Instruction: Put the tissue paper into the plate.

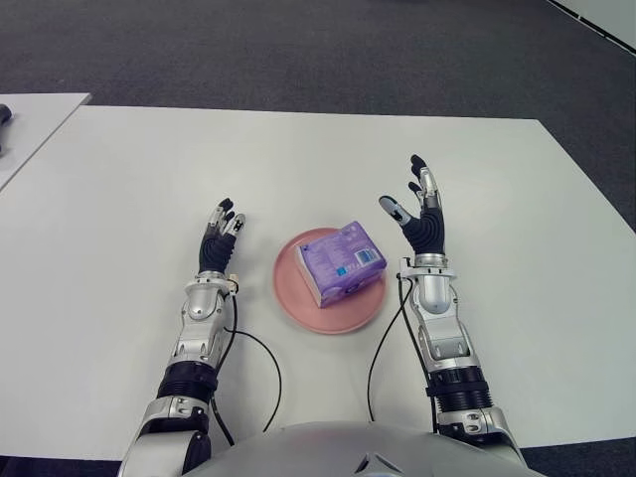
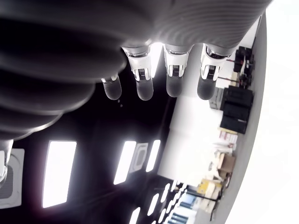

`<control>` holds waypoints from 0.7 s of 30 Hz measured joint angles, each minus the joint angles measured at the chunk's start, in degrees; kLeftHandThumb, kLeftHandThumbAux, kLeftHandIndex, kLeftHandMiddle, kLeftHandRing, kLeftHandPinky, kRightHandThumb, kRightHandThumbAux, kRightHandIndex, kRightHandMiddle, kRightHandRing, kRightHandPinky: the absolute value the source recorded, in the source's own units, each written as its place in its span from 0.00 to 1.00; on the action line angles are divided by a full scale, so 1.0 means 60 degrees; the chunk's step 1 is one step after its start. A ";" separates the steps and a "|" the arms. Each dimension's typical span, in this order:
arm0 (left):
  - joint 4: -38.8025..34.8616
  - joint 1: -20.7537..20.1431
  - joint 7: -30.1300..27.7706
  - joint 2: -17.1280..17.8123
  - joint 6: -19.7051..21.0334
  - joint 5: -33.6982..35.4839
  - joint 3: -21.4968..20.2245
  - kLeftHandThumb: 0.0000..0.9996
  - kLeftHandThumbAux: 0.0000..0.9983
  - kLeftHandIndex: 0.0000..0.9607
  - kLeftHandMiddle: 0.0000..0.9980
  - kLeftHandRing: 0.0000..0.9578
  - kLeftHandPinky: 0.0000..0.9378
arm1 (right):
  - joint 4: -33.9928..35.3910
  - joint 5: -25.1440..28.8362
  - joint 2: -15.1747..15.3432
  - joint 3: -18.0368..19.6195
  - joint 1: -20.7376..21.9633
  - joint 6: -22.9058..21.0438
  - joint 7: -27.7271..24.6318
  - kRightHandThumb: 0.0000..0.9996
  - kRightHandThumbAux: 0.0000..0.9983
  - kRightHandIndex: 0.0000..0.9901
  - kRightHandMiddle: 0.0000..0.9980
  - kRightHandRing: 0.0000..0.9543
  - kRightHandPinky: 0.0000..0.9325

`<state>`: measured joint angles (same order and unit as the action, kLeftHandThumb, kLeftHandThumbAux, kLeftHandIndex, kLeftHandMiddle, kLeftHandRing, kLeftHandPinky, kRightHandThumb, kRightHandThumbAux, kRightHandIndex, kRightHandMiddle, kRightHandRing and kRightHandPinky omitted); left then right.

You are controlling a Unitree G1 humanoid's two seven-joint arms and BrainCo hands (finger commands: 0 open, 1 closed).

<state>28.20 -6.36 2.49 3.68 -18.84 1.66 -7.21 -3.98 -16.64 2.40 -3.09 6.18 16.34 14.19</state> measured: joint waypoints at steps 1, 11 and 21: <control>0.0000 -0.0001 -0.0002 0.0002 -0.0001 0.0000 -0.0001 0.00 0.45 0.00 0.00 0.00 0.00 | 0.0000 0.0000 0.0000 -0.0003 0.0000 0.0000 0.0005 0.05 0.42 0.00 0.00 0.00 0.00; 0.0019 -0.0005 -0.0021 0.0011 -0.0022 0.0001 -0.0044 0.00 0.45 0.00 0.00 0.00 0.00 | -0.0002 -0.0002 -0.0001 -0.0036 0.0007 0.0000 0.0056 0.05 0.42 0.00 0.00 0.00 0.00; 0.0186 -0.0057 -0.0026 0.0010 -0.0192 0.0002 -0.0088 0.00 0.45 0.00 0.00 0.00 0.00 | -0.0011 -0.0001 0.0006 -0.0037 0.0014 0.0000 0.0060 0.05 0.42 0.00 0.00 0.00 0.00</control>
<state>29.31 -6.71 2.34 3.74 -19.99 1.67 -7.74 -4.04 -16.64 2.44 -3.31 6.27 16.34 14.55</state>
